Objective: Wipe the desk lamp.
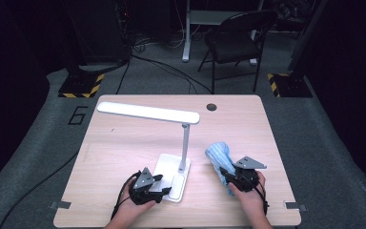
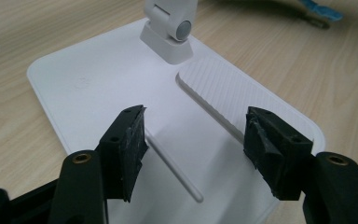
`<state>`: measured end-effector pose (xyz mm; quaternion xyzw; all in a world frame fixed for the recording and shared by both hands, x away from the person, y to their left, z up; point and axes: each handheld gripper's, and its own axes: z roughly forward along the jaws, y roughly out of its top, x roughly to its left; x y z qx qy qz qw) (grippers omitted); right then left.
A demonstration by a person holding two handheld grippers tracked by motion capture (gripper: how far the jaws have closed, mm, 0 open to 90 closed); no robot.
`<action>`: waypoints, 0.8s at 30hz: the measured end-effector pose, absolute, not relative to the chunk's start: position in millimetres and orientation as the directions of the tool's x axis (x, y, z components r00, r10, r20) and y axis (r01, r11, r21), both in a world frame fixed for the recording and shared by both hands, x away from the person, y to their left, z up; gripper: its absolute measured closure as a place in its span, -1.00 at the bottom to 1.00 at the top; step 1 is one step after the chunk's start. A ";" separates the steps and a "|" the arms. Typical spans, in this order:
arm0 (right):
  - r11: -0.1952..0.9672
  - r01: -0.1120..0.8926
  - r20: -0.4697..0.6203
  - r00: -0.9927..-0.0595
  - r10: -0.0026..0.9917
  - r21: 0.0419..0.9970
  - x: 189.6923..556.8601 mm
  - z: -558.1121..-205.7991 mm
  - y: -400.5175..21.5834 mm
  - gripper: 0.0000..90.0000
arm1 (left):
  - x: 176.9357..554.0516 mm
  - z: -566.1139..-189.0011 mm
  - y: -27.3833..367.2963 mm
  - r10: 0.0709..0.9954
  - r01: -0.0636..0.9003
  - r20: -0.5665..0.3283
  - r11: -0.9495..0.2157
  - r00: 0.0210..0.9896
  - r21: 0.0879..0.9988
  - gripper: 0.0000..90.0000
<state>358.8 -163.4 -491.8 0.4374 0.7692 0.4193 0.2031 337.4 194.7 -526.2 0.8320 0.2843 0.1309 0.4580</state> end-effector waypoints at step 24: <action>0.330 0.531 0.104 -0.631 0.769 0.780 369.1 -490.4 -106.8 0.38 | 333.4 -526.5 181.3 0.586 0.351 -0.043 -0.423 0.809 0.836 -0.17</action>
